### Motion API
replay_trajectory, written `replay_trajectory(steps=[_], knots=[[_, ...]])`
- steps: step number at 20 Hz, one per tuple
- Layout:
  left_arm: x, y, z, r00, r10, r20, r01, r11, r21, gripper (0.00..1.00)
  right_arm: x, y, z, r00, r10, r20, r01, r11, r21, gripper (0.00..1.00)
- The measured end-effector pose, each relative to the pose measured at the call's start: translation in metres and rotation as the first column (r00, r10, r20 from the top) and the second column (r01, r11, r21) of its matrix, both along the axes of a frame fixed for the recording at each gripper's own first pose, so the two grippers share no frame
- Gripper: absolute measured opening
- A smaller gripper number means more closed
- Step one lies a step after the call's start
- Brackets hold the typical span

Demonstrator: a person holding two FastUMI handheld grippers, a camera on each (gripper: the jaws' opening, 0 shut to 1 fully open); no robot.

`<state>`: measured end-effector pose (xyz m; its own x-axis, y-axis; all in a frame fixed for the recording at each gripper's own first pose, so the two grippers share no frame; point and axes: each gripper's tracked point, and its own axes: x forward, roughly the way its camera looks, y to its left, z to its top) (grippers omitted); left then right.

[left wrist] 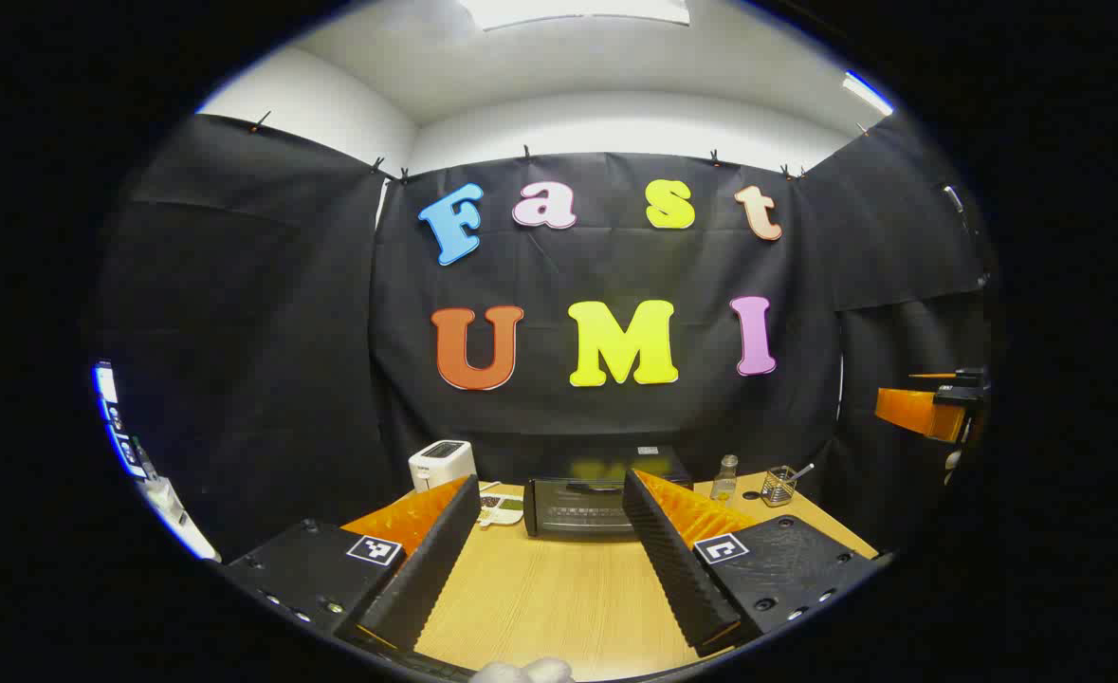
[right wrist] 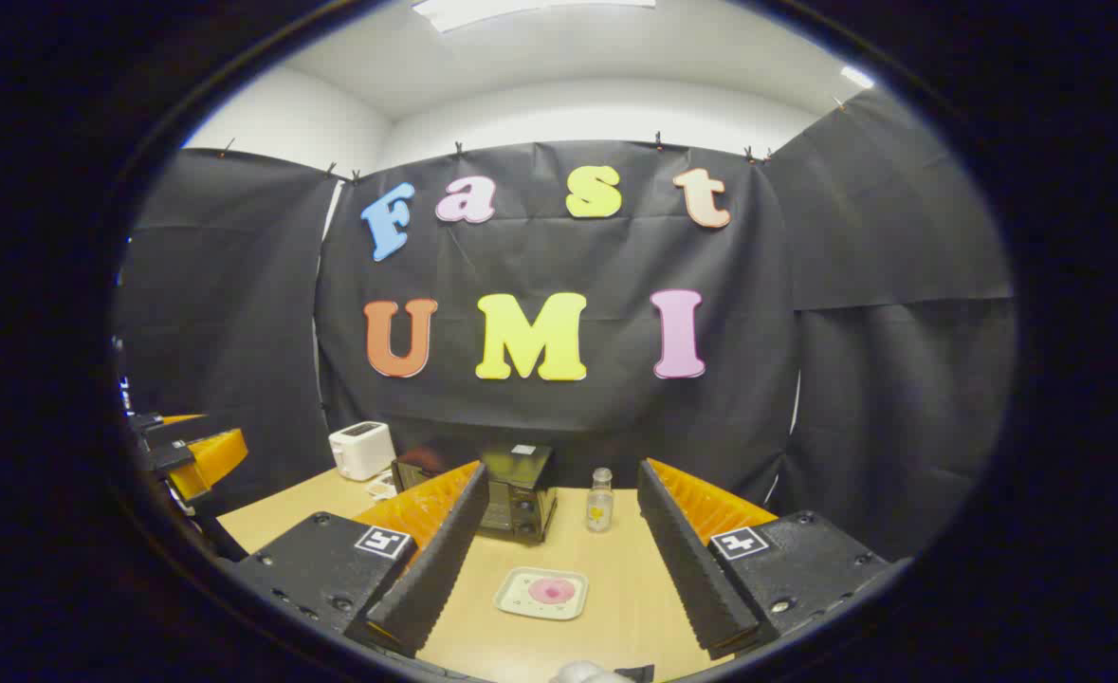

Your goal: Open the electric oven with the left hand, put the food in, and close the electric oven.

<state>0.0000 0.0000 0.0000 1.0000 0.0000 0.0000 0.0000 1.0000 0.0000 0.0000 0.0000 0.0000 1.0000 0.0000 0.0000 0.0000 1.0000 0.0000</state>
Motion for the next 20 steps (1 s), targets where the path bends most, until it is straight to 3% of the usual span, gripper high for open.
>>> replay_trajectory(steps=[20], knots=[[0.028, -0.021, 0.002, 0.998, -0.056, 0.010, 0.056, 0.998, 0.015, 0.96, 0.006, 0.003, -0.010, 1.000, 0.009, -0.009, -0.009, 0.999, -0.043, 1.00]])
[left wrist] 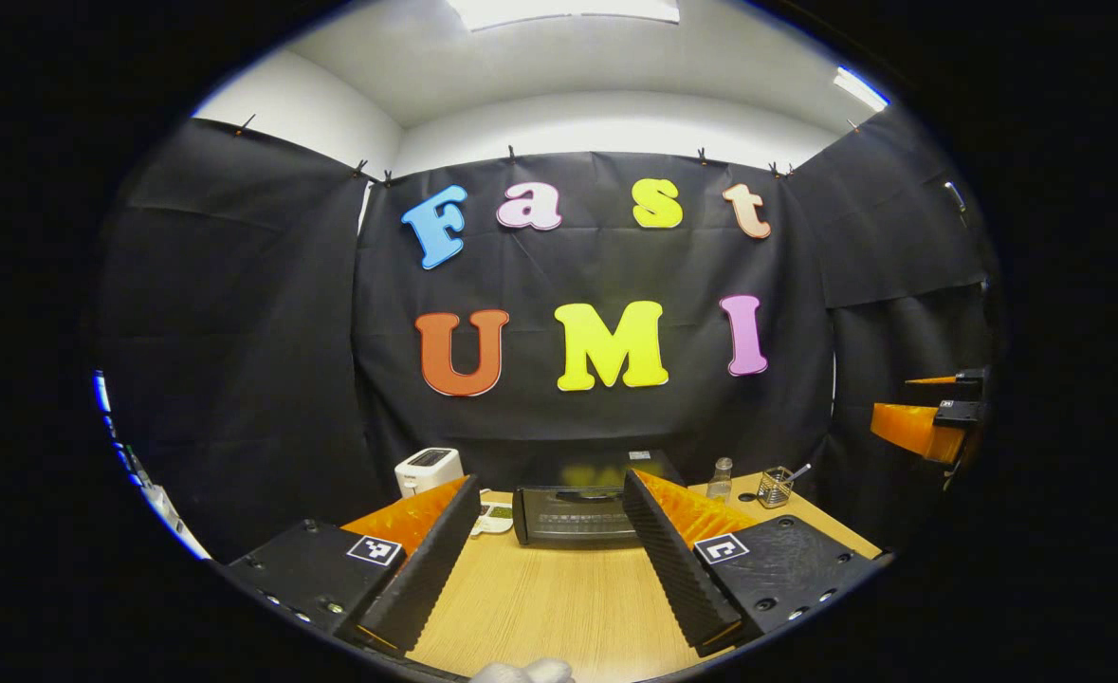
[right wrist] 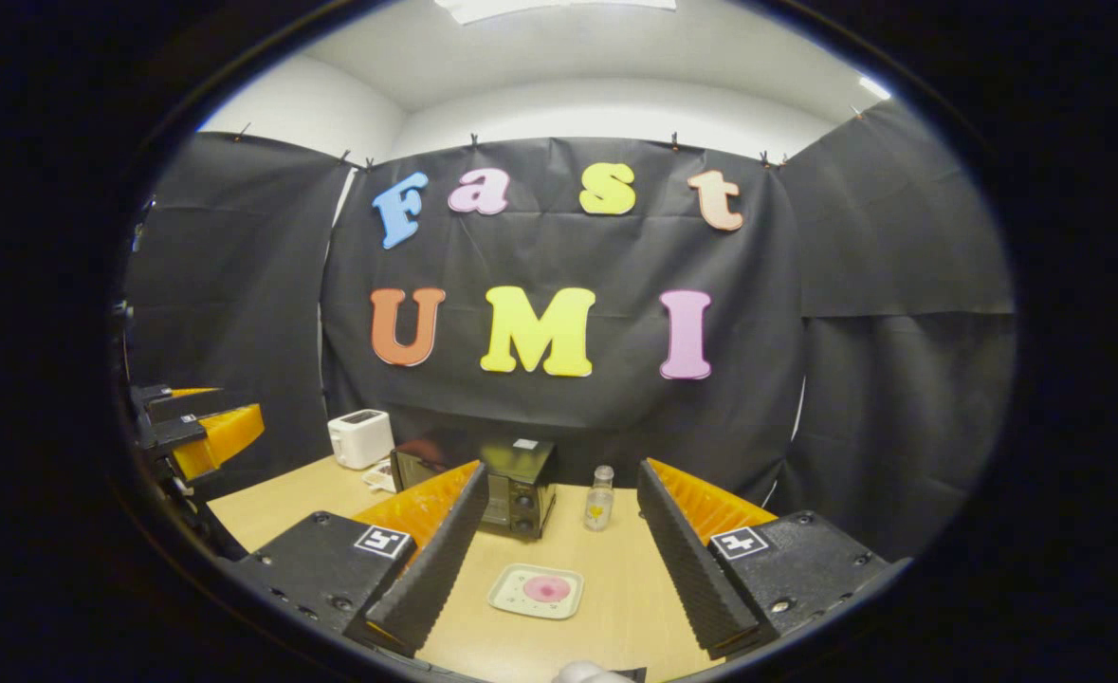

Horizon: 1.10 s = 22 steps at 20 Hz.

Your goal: Open the electric oven with the left hand, put the food in, and close the electric oven.

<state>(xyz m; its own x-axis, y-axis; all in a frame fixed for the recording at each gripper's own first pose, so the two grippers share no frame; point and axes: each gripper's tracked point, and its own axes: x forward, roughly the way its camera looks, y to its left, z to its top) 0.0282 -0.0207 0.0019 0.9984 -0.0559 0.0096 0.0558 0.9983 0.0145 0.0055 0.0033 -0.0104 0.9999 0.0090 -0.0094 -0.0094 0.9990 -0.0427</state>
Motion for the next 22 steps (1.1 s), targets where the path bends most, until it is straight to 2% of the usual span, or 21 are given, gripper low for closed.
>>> replay_trajectory(steps=[5, 12, 16, 22], knots=[[0.045, -0.043, -0.010, 0.998, -0.060, -0.003, 0.060, 0.998, 0.003, 0.96, 0.004, -0.028, -0.003, 1.000, -0.023, -0.014, 0.023, 1.000, 0.001, 1.00], [0.151, -0.082, -0.046, 0.996, -0.075, -0.056, 0.075, 0.997, 0.002, 0.96, 0.029, -0.068, 0.000, 1.000, -0.009, -0.029, 0.010, 1.000, 0.015, 1.00], [0.223, -0.080, -0.080, 0.991, -0.078, -0.106, 0.079, 0.997, 0.009, 0.96, 0.041, -0.083, 0.001, 0.996, -0.075, -0.048, 0.076, 0.997, 0.022, 0.99], [0.310, -0.076, -0.155, 0.971, -0.099, -0.219, 0.099, 0.995, -0.012, 0.97, 0.040, -0.079, -0.003, 0.973, -0.218, -0.076, 0.216, 0.976, -0.034, 1.00]])
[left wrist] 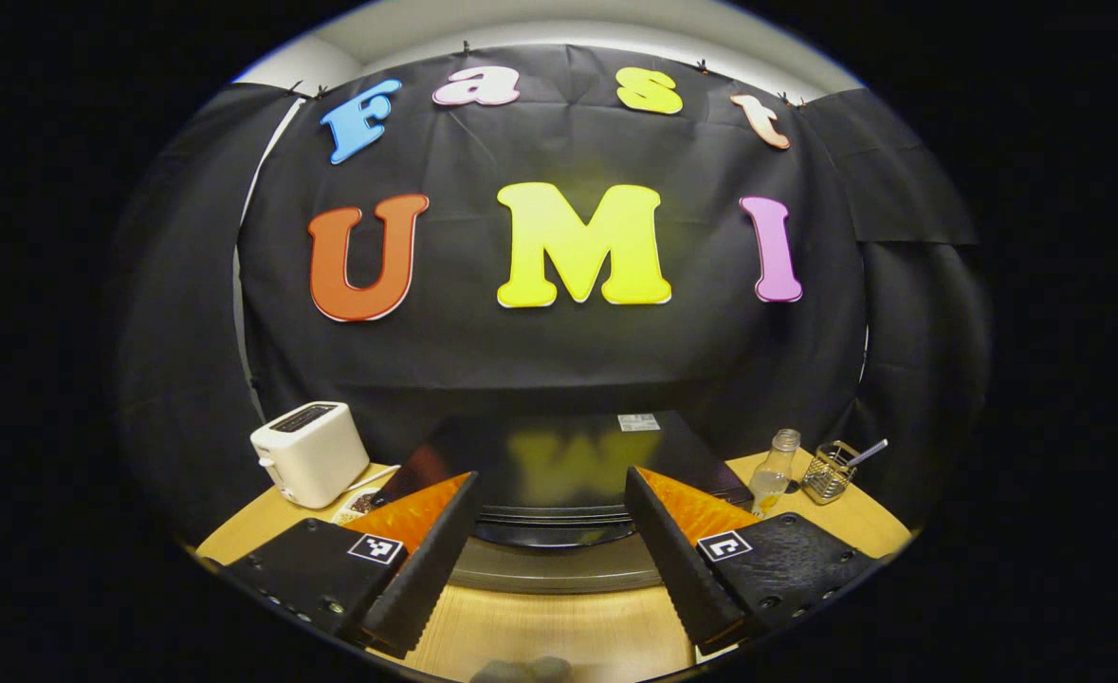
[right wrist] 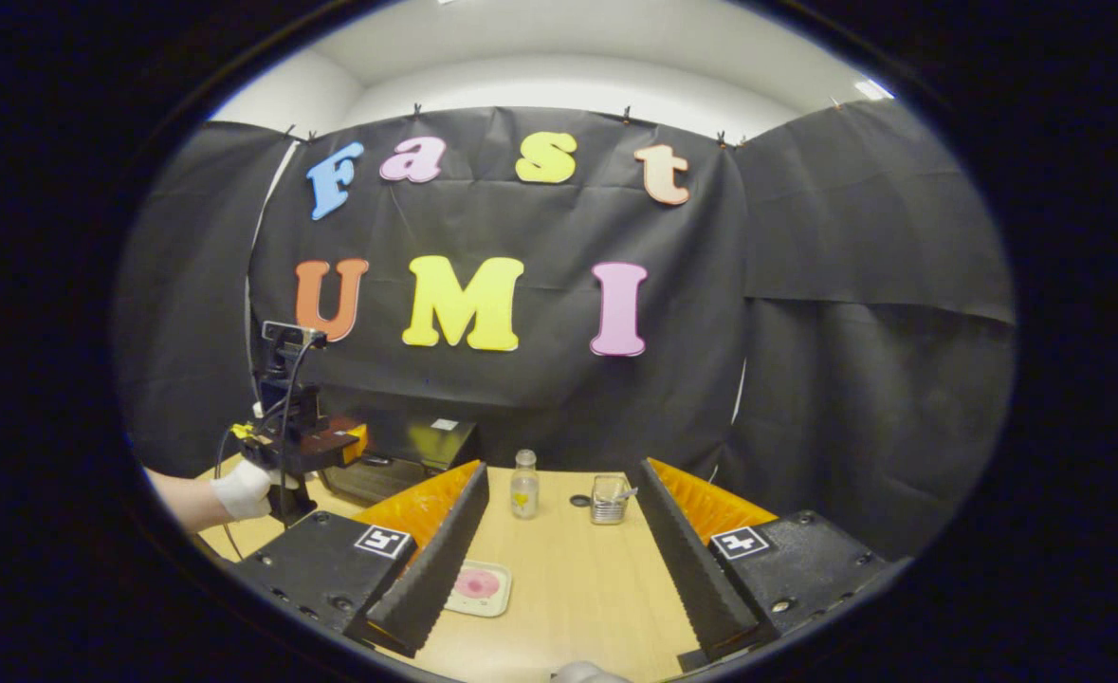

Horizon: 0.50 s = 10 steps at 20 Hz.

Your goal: Open the electric oven with the left hand, put the food in, and close the electric oven.

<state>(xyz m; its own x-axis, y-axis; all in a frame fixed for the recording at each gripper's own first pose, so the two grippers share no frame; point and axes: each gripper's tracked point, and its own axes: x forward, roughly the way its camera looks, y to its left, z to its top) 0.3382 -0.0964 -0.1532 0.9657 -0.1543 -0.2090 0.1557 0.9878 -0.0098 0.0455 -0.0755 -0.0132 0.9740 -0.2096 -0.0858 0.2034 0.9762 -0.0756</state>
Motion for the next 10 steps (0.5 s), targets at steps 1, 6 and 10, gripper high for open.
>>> replay_trajectory(steps=[1, 6, 10], knots=[[0.009, 0.000, -0.009, 1.000, -0.005, -0.014, 0.005, 1.000, 0.002, 0.97, -0.001, 0.001, -0.004, 1.000, -0.018, -0.010, 0.018, 1.000, -0.003, 1.00], [0.018, -0.002, -0.048, 0.994, -0.027, -0.104, 0.030, 0.999, 0.027, 0.97, -0.002, 0.004, -0.011, 0.997, -0.067, -0.042, 0.067, 0.998, 0.004, 1.00], [0.020, -0.005, -0.047, 0.995, -0.048, -0.082, 0.051, 0.998, 0.029, 0.97, 0.000, 0.009, -0.016, 0.997, -0.063, -0.052, 0.064, 0.998, 0.010, 1.00]])
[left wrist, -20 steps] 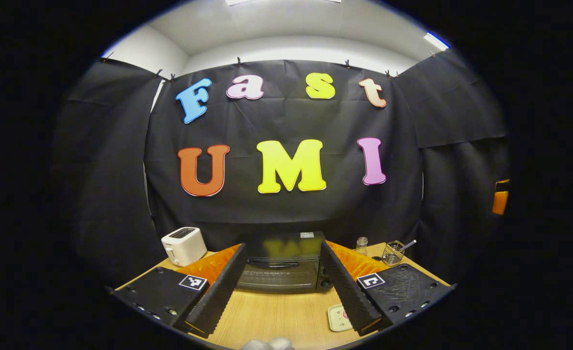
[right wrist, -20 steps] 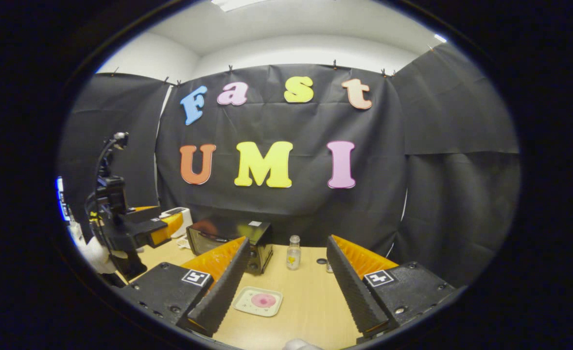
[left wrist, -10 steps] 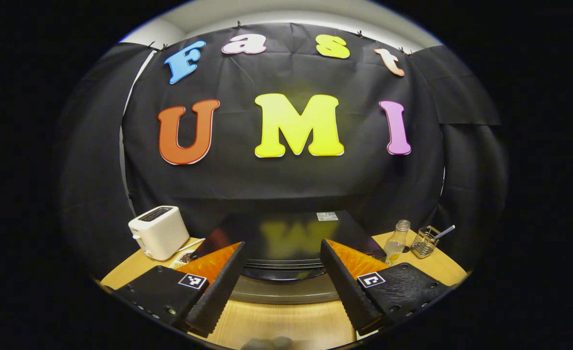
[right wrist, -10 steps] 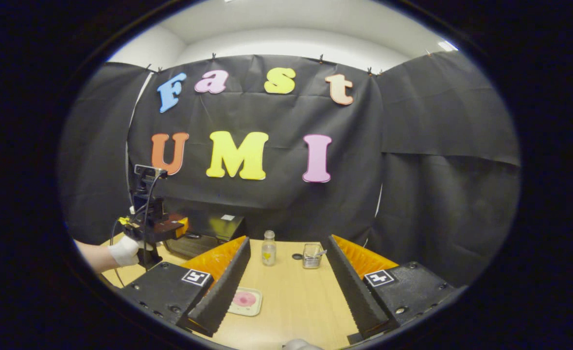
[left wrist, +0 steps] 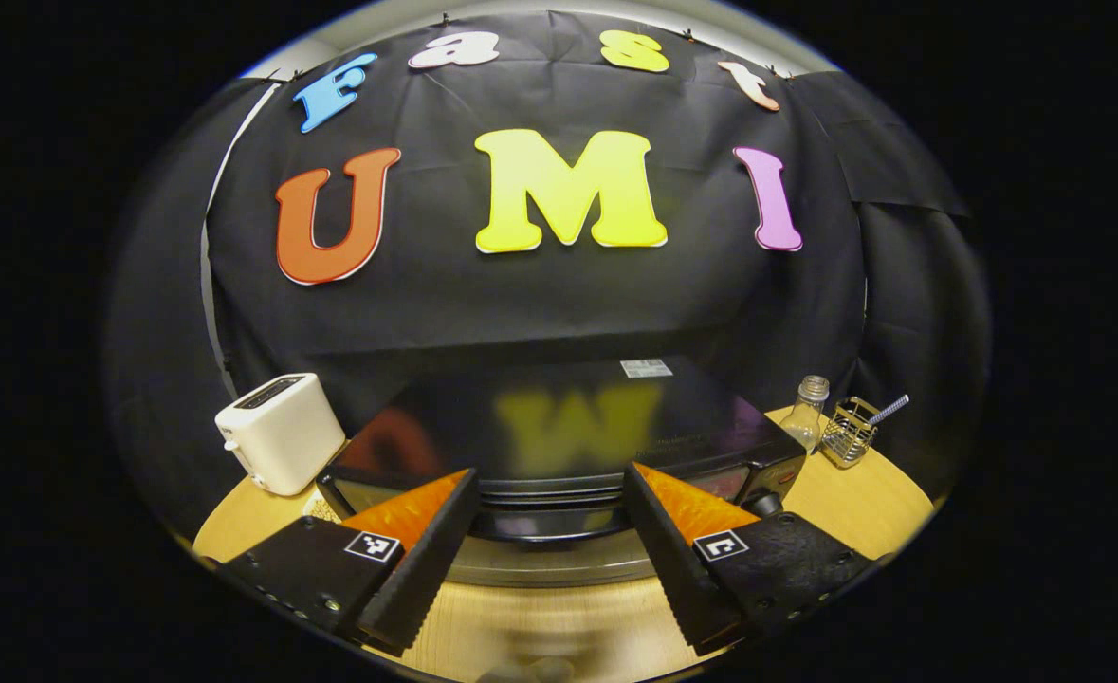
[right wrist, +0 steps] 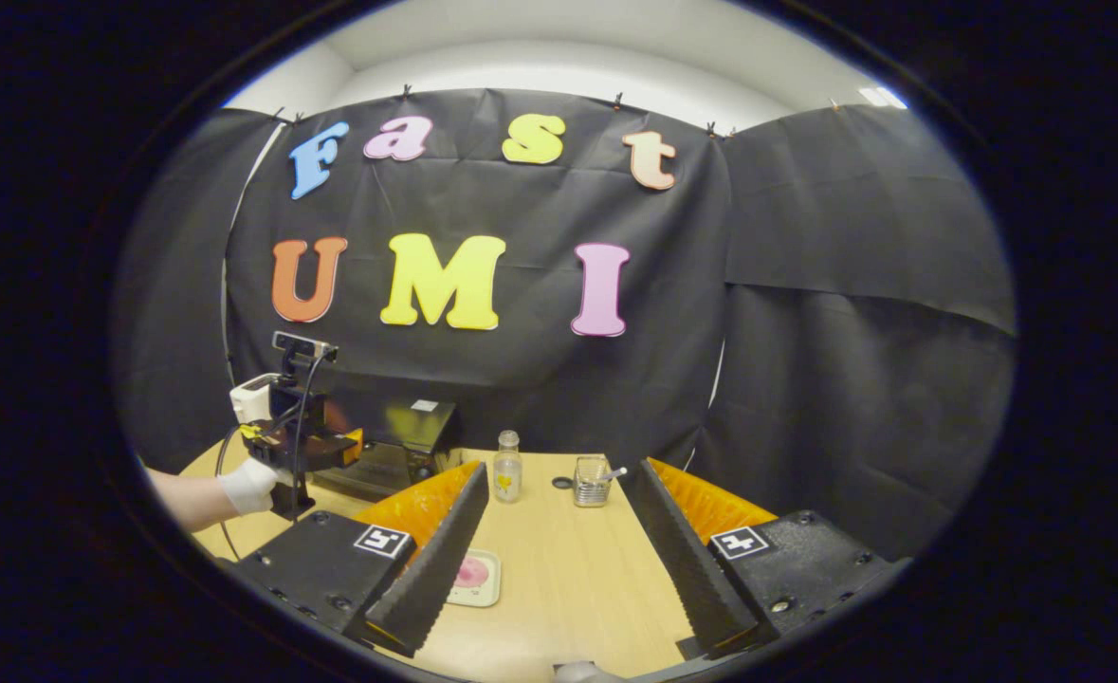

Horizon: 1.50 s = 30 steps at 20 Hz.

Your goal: Open the electric oven with the left hand, put the food in, and close the electric oven.

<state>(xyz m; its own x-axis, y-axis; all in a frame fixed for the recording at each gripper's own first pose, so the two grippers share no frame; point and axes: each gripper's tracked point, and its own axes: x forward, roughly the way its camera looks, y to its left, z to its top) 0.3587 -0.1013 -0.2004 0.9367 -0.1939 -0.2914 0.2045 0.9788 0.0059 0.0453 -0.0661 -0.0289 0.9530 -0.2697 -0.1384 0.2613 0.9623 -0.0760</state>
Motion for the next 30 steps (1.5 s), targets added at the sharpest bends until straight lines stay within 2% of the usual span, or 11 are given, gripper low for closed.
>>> replay_trajectory(steps=[4, 13, 21, 30], knots=[[-0.011, 0.003, -0.001, 1.000, 0.002, -0.003, -0.002, 1.000, -0.006, 0.97, -0.002, 0.005, -0.005, 1.000, 0.012, -0.009, -0.012, 1.000, 0.010, 1.00], [-0.080, 0.013, -0.026, 0.999, -0.016, -0.044, 0.016, 1.000, 0.011, 0.97, -0.012, 0.012, -0.016, 1.000, 0.019, -0.005, -0.018, 0.999, 0.046, 1.00], [-0.133, 0.024, -0.077, 0.989, -0.009, -0.149, 0.012, 1.000, 0.019, 0.96, -0.019, 0.019, -0.033, 0.999, 0.036, -0.028, -0.034, 0.998, 0.058, 0.99], [-0.159, 0.031, -0.127, 0.965, -0.001, -0.262, 0.008, 1.000, 0.026, 0.97, -0.015, 0.015, -0.056, 0.995, 0.064, -0.080, -0.059, 0.996, 0.064, 0.99]])
